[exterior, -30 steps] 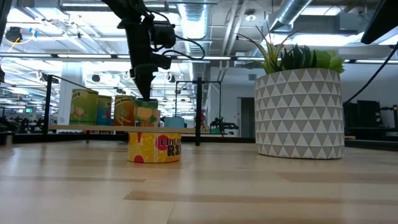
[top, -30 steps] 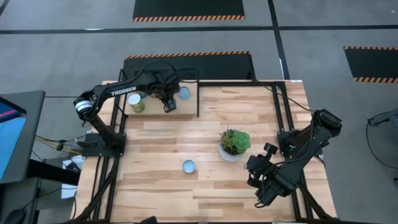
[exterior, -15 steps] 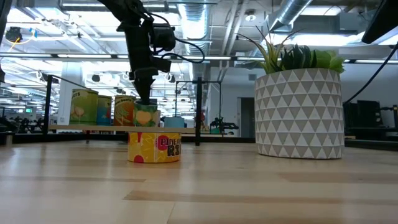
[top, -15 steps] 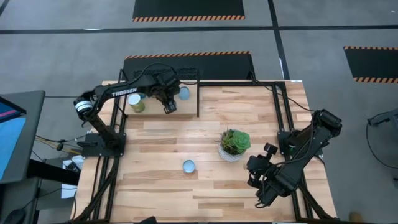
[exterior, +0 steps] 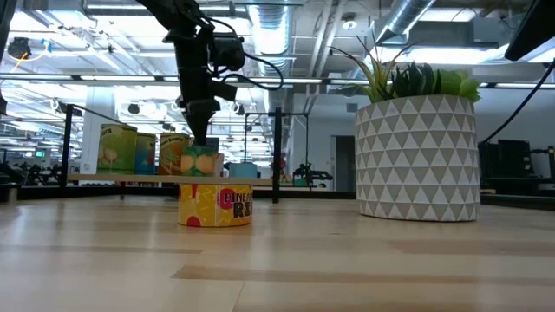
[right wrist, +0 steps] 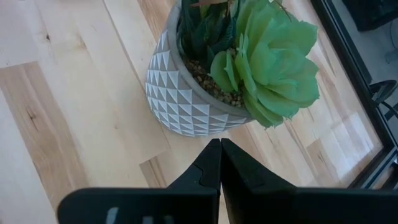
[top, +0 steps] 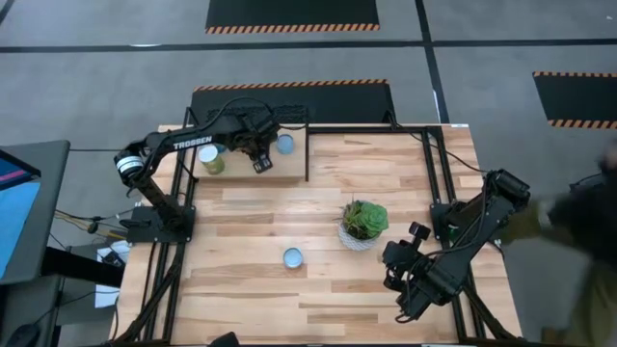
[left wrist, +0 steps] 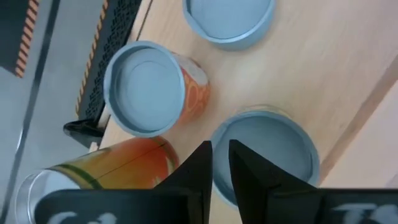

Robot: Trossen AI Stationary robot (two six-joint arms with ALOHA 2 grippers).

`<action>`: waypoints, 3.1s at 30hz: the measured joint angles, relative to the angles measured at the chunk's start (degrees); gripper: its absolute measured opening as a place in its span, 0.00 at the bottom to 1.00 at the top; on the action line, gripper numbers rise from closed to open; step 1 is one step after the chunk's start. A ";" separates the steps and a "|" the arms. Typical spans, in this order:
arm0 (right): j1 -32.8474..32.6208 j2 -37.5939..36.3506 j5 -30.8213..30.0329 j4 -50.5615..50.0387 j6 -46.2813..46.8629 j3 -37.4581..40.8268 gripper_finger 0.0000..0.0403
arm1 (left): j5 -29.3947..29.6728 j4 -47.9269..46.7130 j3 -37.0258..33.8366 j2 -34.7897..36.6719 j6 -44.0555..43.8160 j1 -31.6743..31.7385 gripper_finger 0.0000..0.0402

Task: Pick and place cans onto a shelf
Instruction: Put the canned pineapples on the shelf

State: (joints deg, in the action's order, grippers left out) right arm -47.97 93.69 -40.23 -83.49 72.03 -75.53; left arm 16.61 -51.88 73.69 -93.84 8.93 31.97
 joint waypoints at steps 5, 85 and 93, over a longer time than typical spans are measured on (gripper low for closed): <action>0.00 0.00 -0.02 -0.04 -0.31 0.00 0.07 | -4.74 1.15 1.33 0.00 -2.41 -0.83 0.11; 0.00 -0.02 -0.10 4.45 -6.64 -0.02 0.07 | -23.63 23.91 -10.21 -8.37 -22.11 -41.05 0.11; 0.00 -0.02 -0.09 4.49 -6.64 -0.02 0.07 | -23.38 22.75 -8.47 -8.46 -22.05 -40.61 0.11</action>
State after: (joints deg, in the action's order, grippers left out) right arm -47.97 93.67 -40.32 -79.00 65.39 -75.55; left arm -6.78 -29.13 65.22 -102.30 -13.13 -8.64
